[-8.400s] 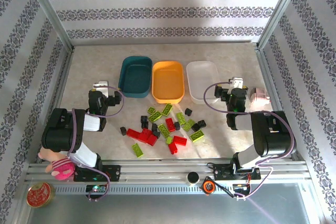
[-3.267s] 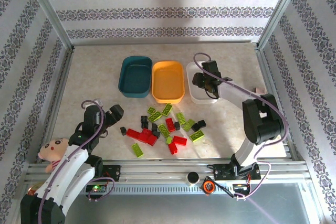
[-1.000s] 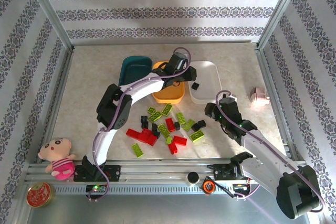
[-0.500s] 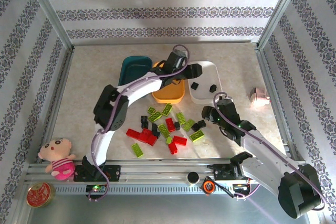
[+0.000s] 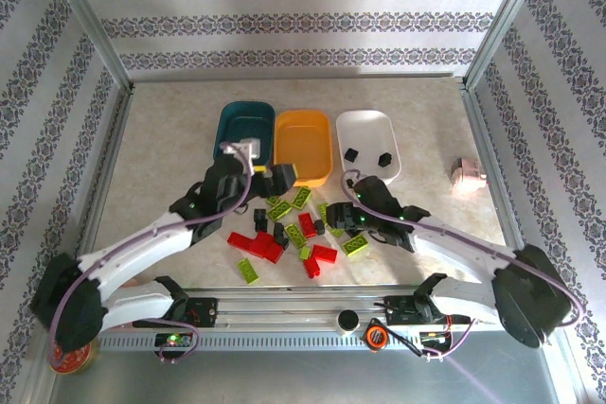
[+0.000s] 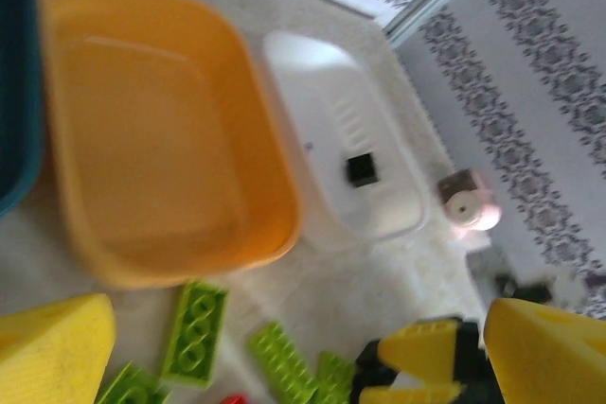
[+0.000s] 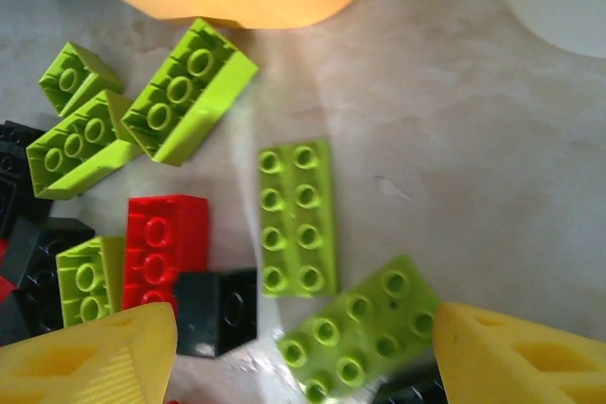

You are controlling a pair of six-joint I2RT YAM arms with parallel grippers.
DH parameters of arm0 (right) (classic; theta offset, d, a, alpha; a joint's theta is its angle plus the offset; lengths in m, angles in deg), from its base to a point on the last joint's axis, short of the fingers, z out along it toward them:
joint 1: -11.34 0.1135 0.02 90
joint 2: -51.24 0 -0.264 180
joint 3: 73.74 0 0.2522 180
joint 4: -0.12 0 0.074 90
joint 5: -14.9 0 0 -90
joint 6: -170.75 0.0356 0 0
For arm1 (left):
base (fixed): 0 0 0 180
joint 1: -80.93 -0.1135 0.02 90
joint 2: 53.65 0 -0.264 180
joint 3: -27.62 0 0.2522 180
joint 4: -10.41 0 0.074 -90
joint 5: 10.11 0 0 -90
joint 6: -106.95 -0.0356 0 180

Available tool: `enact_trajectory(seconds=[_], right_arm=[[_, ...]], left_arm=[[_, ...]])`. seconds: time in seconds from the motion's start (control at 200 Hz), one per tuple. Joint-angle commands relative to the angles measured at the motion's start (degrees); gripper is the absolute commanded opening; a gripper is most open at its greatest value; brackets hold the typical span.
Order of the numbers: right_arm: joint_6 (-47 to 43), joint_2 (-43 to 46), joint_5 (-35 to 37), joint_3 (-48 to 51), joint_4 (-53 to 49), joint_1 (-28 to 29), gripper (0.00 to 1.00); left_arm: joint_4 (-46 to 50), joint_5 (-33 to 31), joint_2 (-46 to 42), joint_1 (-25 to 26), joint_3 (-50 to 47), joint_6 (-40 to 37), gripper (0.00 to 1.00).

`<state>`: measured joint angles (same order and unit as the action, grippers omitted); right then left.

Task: Sort the legos into containers by color
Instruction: Pick up the lego from the center of the table.

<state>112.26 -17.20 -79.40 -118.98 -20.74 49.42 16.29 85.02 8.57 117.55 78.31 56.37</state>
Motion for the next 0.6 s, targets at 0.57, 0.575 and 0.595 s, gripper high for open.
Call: enact_trajectory(seconds=[0.57,0.575,0.595], right_arm=[[-1.2,-25.3,12.4,-16.0,-3.3,5.9,0.62],[-1.2,-25.5,12.5,-16.1,-3.5,5.9,0.62],[-1.3,-26.0,12.7,-16.5,-3.9,6.0,0.61]], left_arm=[[13.2,-12.2,-33.7,-0.5,-20.9,1.7,1.0],[13.2,-12.2,-33.7,-0.5,-20.9,1.7,1.0],[13.0,-12.2,-33.6,-0.5,-20.8,1.7,1.0]])
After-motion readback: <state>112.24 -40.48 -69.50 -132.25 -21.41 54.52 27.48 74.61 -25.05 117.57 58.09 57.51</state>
